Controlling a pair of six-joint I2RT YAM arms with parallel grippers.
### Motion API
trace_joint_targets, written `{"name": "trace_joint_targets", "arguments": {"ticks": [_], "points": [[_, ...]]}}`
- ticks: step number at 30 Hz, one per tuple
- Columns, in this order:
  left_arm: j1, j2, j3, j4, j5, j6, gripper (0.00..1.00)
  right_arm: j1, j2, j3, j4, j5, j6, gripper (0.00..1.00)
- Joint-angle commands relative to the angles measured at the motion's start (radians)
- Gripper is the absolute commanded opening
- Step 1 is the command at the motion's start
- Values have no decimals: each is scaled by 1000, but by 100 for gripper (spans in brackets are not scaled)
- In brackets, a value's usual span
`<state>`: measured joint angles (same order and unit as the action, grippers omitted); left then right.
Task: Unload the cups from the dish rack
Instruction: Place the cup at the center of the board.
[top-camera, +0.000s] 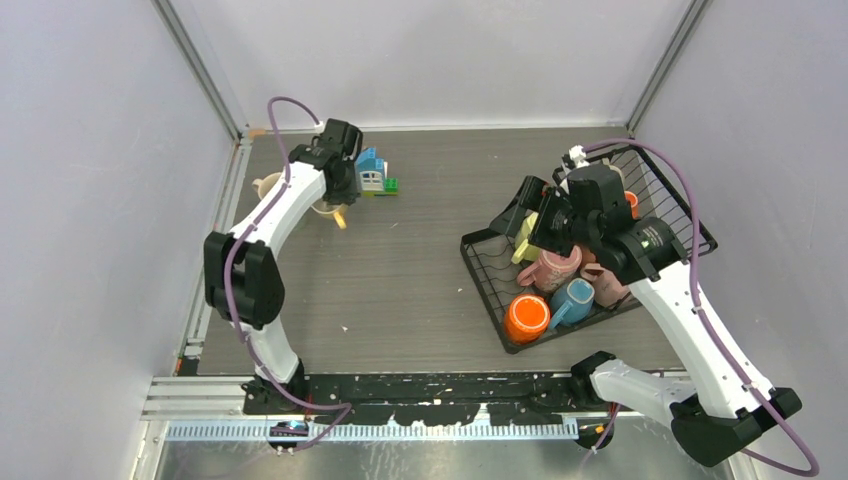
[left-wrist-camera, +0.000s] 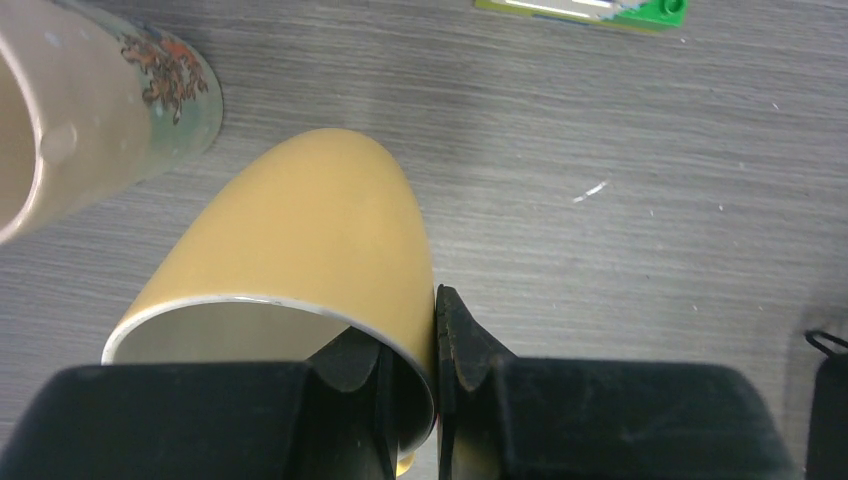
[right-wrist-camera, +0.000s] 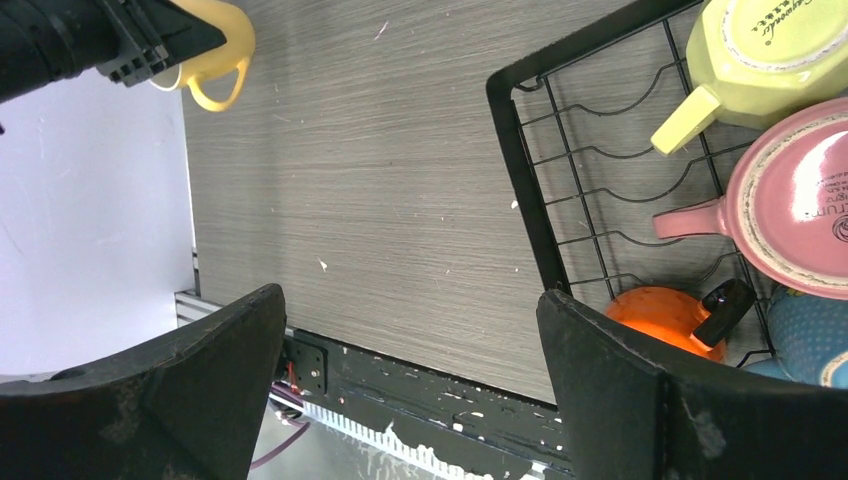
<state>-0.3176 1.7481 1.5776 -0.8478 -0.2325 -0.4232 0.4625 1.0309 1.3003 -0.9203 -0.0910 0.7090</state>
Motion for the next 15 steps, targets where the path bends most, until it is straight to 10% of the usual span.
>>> {"name": "trace_joint_targets", "arguments": {"ticks": [1, 15], "points": [[39, 58, 93, 41, -40, 40, 0, -2, -18, 35, -7, 5, -16, 100], [101, 227, 159, 44, 32, 83, 0, -1, -45, -1, -26, 19, -11, 100]]}}
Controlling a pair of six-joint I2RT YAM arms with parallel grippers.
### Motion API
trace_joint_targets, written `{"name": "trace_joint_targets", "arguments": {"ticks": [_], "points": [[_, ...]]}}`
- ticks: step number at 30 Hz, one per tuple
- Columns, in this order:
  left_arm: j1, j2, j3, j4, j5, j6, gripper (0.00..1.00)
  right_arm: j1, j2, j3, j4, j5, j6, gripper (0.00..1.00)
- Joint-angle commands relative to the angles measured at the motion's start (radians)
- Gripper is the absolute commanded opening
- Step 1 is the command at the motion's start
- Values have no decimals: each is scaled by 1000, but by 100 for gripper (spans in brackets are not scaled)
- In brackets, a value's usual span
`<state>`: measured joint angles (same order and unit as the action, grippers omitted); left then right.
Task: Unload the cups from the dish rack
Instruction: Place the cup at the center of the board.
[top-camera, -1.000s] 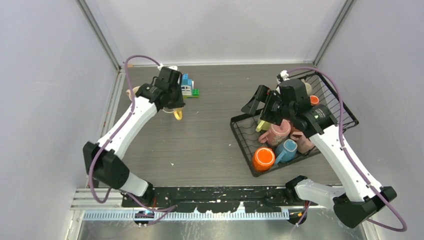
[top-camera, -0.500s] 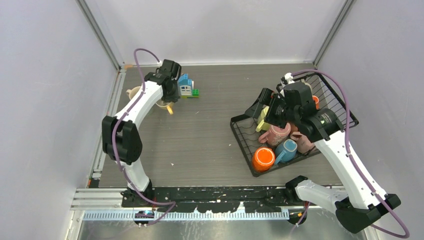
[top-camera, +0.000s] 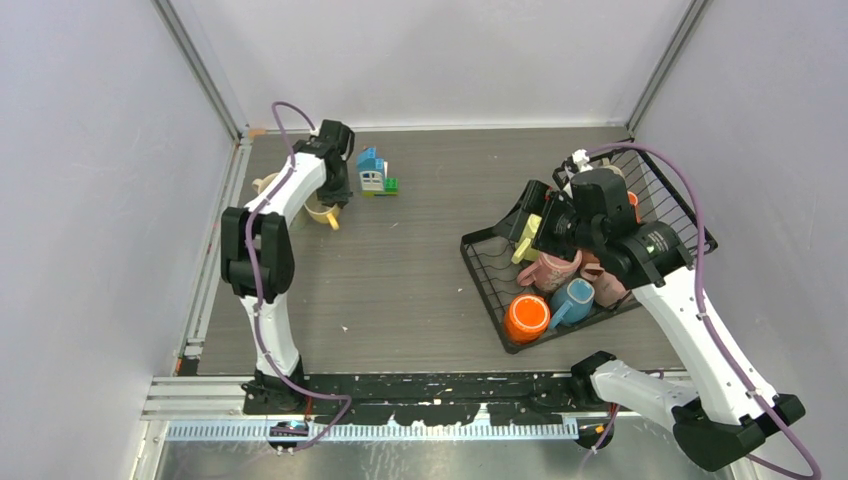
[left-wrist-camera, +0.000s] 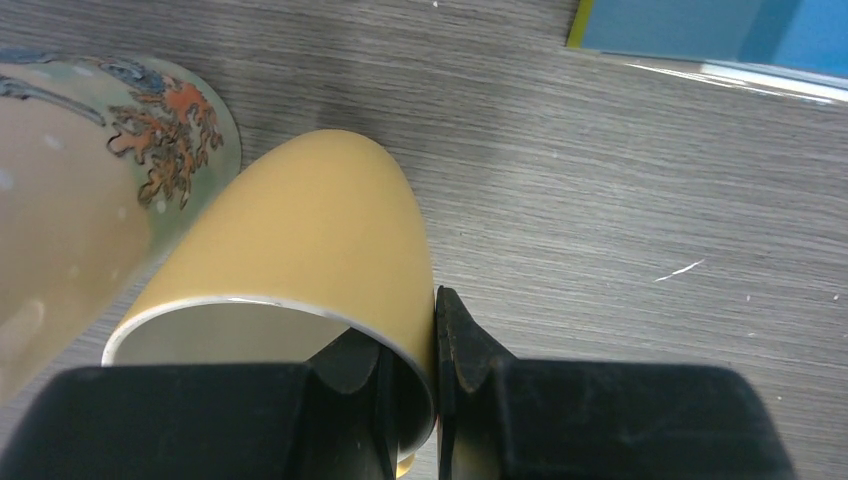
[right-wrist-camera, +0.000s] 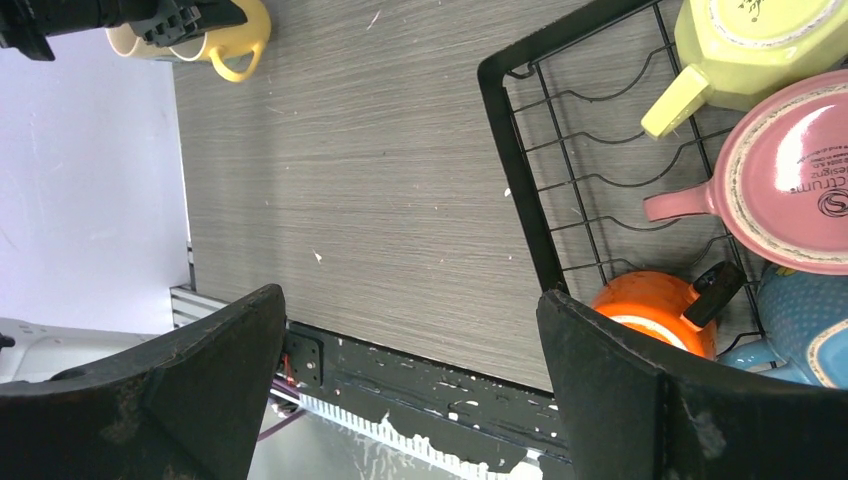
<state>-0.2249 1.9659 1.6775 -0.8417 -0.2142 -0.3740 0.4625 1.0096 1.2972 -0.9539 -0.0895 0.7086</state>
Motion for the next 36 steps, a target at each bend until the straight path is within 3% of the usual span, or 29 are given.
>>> {"name": "trace_joint_targets", "arguments": {"ticks": [1, 9, 36], "points": [[9, 17, 63, 39, 19, 36, 0, -1, -22, 1, 5, 19, -11, 100], [15, 75, 96, 11, 25, 35, 0, -1, -16, -7, 4, 23, -16, 100], [19, 26, 156, -27, -10, 54, 49, -1, 4, -15, 9, 17, -19, 100]]}}
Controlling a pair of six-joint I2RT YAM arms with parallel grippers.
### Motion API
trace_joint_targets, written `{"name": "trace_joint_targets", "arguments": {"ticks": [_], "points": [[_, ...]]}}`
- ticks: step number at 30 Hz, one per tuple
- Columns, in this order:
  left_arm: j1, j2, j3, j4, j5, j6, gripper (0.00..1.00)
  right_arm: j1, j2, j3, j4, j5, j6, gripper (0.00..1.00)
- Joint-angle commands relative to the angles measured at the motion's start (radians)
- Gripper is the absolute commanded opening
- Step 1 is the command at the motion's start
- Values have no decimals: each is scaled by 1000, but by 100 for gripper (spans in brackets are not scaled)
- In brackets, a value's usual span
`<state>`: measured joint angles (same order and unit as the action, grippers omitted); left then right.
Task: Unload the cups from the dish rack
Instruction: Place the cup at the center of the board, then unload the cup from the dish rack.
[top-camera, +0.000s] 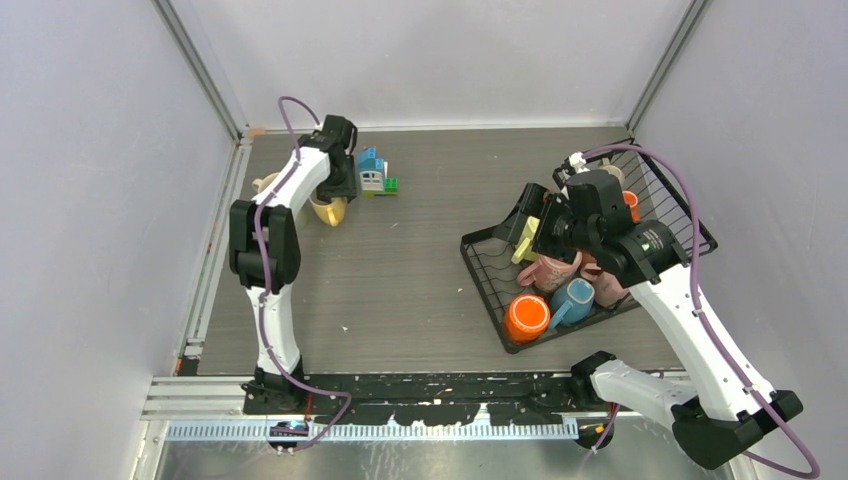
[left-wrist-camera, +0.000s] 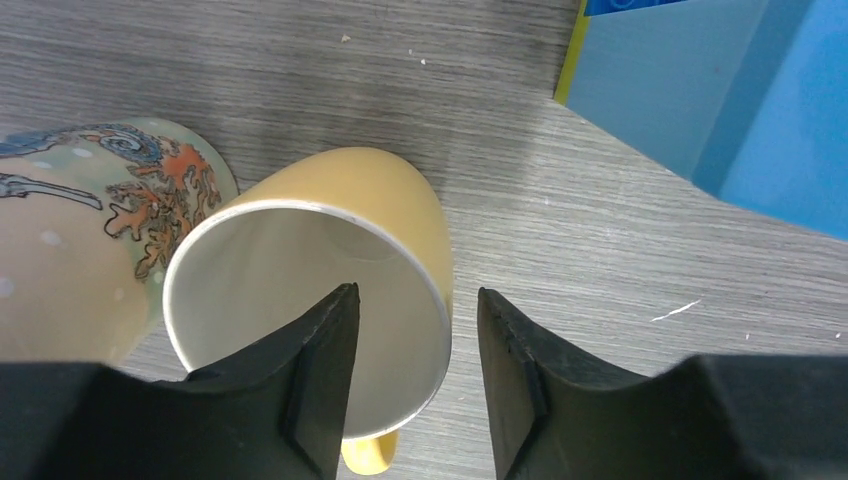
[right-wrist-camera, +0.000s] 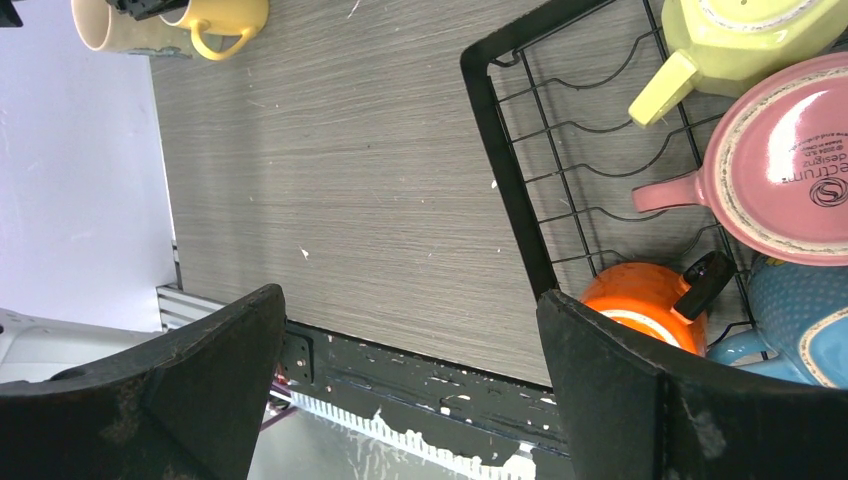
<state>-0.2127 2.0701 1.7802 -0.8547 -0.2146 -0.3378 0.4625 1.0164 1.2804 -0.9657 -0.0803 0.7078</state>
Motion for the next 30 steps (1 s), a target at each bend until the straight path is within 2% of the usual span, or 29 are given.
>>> {"name": "trace_joint_targets", "arguments": {"ticks": [1, 5, 8, 13, 20, 30], "points": [[7, -89, 55, -15, -3, 19, 52, -2, -4, 2, 20, 8, -18, 100], [5, -136, 58, -12, 41, 13, 61, -1, -7, -2, 19, 17, -20, 100], [0, -184, 40, -4, 77, 2, 72, 0, -10, -5, 11, 28, -22, 100], [-5, -279, -10, 23, 121, -20, 99, -2, -18, -12, -2, 48, -24, 100], [-55, -418, -103, 48, 172, -49, 100, -2, -33, -37, -41, 112, -16, 100], [-249, -660, -332, 108, 166, -100, 100, 10, -42, -49, -113, 206, -18, 100]]}}
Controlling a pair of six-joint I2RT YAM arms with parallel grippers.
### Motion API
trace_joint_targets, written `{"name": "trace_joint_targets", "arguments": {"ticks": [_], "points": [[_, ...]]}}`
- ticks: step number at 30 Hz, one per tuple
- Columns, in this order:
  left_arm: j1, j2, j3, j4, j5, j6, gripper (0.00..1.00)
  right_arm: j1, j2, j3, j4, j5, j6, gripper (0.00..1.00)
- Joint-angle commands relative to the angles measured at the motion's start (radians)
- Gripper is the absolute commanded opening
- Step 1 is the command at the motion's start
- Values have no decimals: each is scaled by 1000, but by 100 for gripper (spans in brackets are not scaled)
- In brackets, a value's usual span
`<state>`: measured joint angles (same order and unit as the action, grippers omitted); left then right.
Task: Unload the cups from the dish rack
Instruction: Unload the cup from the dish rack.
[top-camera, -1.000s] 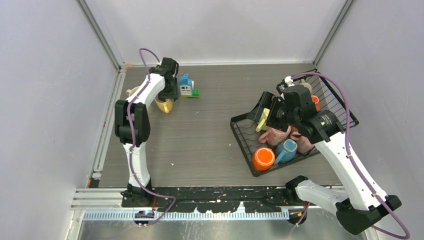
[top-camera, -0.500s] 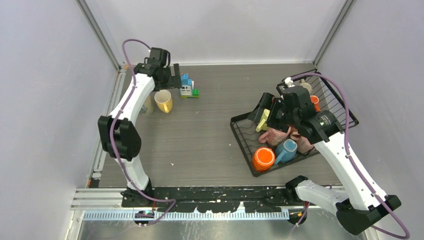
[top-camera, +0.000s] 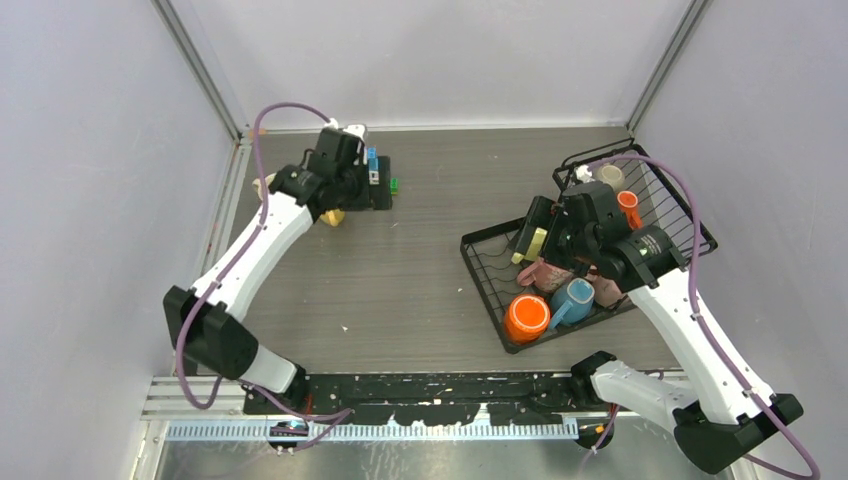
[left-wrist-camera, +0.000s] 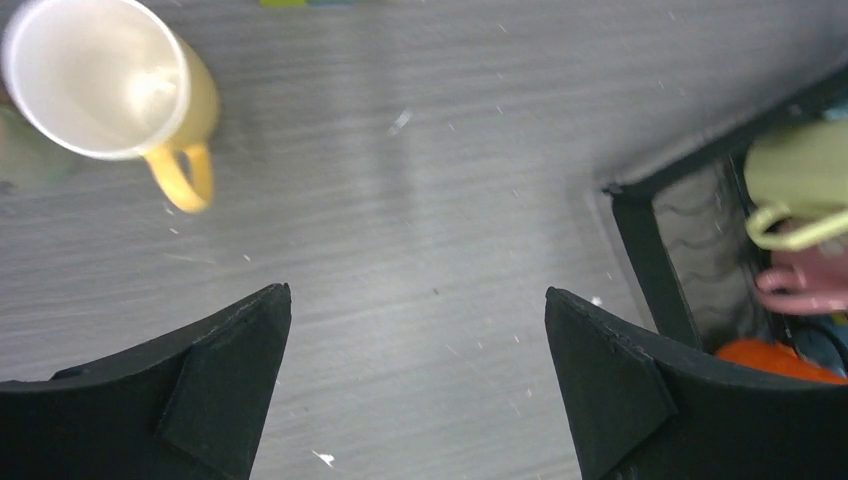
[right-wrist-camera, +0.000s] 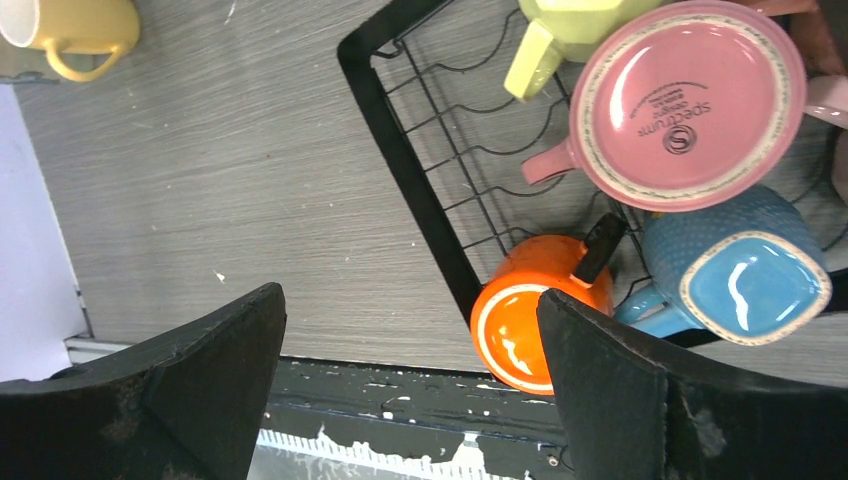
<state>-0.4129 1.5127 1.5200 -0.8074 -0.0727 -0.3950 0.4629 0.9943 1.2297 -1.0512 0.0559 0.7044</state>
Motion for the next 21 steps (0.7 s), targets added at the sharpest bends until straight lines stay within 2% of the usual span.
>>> {"name": "trace_joint_targets", "arguments": {"ticks": [1, 7, 11, 16, 21], "points": [[-71, -125, -93, 69, 28, -51, 100, 16, -19, -2, -33, 80, -14, 100], [-205, -220, -193, 86, 24, -83, 100, 77, -15, -32, -50, 146, 13, 100], [-275, -267, -255, 112, 40, -120, 100, 173, 5, -42, -82, 239, 60, 100], [-313, -299, -318, 143, 100, -153, 100, 297, 33, -68, -136, 357, 163, 100], [-317, -337, -366, 172, 136, -168, 100, 359, 36, -141, -142, 407, 243, 100]]}}
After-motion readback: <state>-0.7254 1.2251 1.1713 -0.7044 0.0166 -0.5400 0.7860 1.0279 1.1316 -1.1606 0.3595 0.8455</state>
